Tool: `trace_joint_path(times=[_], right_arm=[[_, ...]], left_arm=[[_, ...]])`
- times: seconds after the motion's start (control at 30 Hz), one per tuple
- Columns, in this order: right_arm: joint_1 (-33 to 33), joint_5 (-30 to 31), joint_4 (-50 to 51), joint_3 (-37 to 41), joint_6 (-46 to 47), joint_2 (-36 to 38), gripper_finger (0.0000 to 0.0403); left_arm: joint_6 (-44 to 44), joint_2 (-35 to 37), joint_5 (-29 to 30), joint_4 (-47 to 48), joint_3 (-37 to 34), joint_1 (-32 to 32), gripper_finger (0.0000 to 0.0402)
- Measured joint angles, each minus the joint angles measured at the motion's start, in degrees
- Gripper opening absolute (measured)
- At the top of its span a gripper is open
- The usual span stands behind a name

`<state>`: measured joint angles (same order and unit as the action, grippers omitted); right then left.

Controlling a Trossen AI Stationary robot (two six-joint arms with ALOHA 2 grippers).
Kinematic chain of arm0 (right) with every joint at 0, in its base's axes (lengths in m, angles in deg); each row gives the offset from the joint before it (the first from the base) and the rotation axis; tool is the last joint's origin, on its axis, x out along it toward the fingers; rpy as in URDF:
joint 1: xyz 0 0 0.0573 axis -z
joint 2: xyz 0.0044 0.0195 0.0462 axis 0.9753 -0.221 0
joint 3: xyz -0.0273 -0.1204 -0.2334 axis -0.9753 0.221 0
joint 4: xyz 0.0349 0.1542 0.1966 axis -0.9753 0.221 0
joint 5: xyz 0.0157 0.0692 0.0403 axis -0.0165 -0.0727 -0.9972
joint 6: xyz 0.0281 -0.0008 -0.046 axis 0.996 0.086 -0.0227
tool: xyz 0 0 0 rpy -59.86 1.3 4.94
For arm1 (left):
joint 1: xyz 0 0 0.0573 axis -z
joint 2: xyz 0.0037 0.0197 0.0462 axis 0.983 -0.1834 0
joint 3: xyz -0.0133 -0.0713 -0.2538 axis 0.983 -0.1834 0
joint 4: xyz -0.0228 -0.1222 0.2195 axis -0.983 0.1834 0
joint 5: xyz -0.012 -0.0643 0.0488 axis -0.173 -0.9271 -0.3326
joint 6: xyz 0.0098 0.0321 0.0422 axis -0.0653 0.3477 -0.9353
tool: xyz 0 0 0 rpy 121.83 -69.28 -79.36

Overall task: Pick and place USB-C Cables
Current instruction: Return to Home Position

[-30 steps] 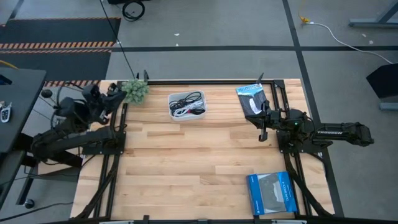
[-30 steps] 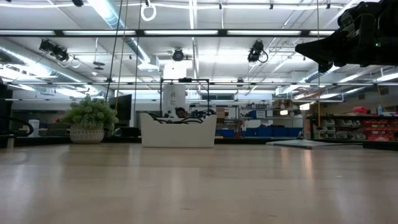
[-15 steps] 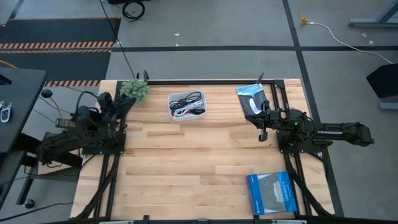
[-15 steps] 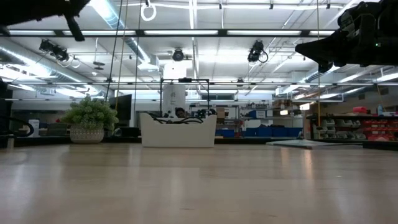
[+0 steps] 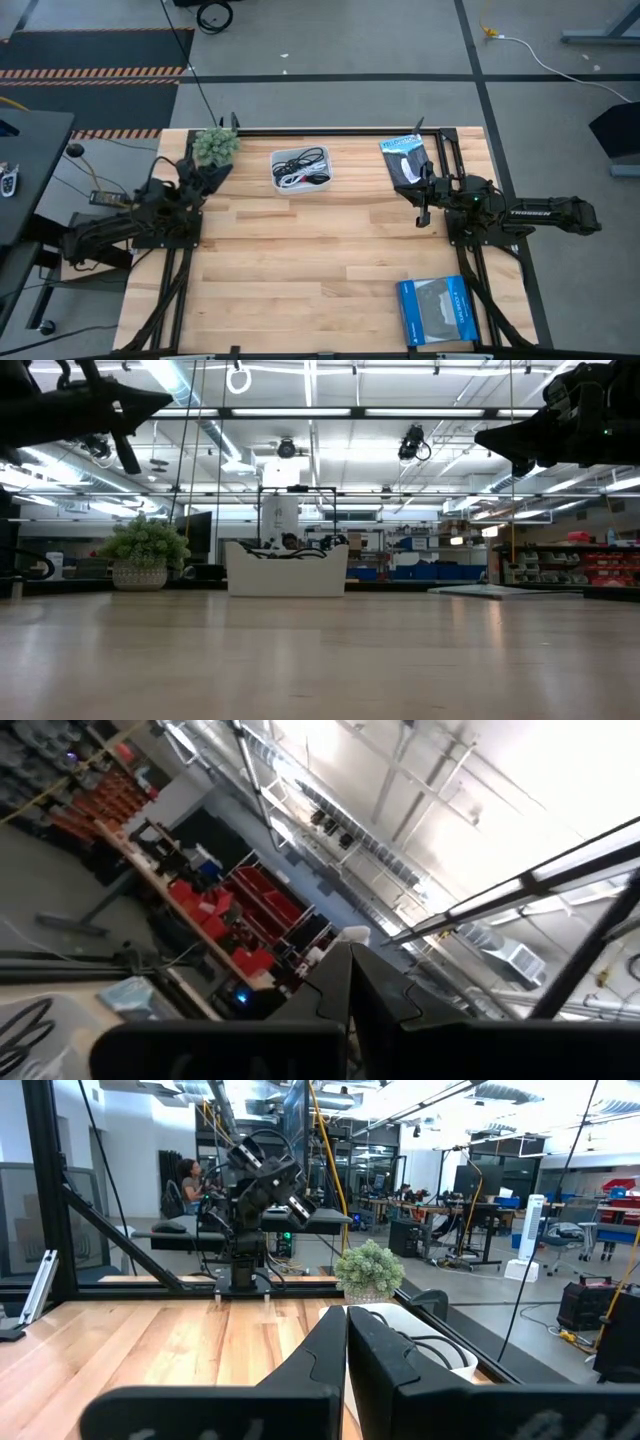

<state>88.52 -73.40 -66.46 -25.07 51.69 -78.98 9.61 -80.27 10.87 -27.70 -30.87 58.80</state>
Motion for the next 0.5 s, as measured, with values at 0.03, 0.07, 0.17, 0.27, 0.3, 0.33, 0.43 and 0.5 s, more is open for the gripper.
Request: trace_joint_path(times=[0.03, 0.07, 0.17, 0.27, 0.3, 0.33, 0.43, 0.5], right_arm=[[-0.02, 0.02, -0.02, 0.0, 0.02, -0.02, 0.002], [0.0, 0.0, 0.0, 0.0, 0.02, 0.0, 0.002], [-0.02, 0.02, -0.01, 0.02, 0.0, -0.01, 0.002], [0.0, 0.01, 0.0, 0.01, 0.01, -0.01, 0.002], [0.0, 0.02, -0.02, 0.02, 0.02, -0.02, 0.002], [-0.02, 0.0, -0.02, 0.02, 0.0, -0.02, 0.002], [-0.02, 0.0, -0.01, 0.0, 0.02, -0.02, 0.002], [-0.02, 0.02, -0.02, 0.0, 0.02, -0.01, 0.002]], left_arm=[[0.07, 0.0, 0.46, 0.22, -0.33, -0.01, 0.0011], [0.23, -0.01, 0.59, 0.81, -0.34, -0.02, 0.0011], [0.46, -0.02, 0.84, 3.38, -0.34, -0.01, 0.0011], [0.4, -0.02, 0.86, 3.9, -0.34, 0.37, 0.0011], [-0.07, -0.02, 0.86, 4.25, -0.34, 0.84, 0.0011], [-0.42, -0.02, 0.9, 4.32, -0.34, 1.35, 0.0011], [-0.9, -0.02, 2.36, 5.13, -0.36, 3.36, 0.0011], [-0.92, -0.04, 3.59, 6.54, -0.36, 5.11, 0.0011]])
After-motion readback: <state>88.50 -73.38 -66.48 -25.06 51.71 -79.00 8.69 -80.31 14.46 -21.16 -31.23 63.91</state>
